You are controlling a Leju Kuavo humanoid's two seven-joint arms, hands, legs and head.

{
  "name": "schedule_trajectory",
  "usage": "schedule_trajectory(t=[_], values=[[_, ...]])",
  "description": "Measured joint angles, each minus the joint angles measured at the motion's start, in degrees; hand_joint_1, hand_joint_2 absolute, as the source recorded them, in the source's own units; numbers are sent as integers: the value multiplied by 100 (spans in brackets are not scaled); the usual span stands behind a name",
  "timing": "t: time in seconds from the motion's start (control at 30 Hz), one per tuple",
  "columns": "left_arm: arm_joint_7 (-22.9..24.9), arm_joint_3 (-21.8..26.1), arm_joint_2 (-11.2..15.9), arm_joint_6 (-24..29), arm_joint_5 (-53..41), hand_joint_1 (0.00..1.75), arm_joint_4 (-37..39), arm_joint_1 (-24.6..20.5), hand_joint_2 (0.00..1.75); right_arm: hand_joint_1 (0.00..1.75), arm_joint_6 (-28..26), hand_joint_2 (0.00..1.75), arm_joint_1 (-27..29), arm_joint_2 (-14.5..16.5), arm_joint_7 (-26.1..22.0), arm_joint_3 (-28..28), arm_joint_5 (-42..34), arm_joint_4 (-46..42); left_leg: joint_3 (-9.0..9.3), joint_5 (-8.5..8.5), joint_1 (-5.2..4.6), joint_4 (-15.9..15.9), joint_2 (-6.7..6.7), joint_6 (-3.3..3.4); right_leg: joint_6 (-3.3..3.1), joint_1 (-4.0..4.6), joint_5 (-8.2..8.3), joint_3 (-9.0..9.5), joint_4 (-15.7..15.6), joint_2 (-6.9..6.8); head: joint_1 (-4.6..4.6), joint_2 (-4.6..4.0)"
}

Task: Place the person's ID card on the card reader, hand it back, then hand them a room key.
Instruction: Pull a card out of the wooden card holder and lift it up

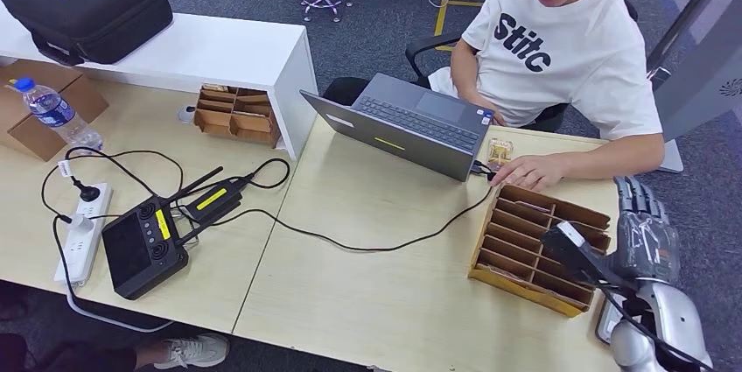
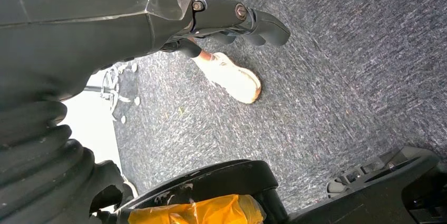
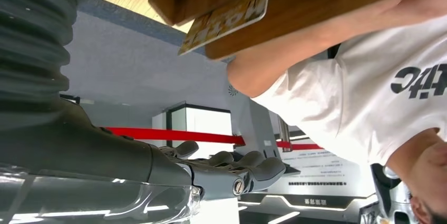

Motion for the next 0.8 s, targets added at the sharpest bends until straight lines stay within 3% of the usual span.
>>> schedule_trajectory(t=[0.8], values=[[0, 0, 0, -4, -14, 0, 1, -4, 175, 0, -13, 175, -50, 52, 2, 121, 11, 214, -1, 0, 0, 0, -1, 0, 0, 0, 0, 0, 0, -2, 1, 0]])
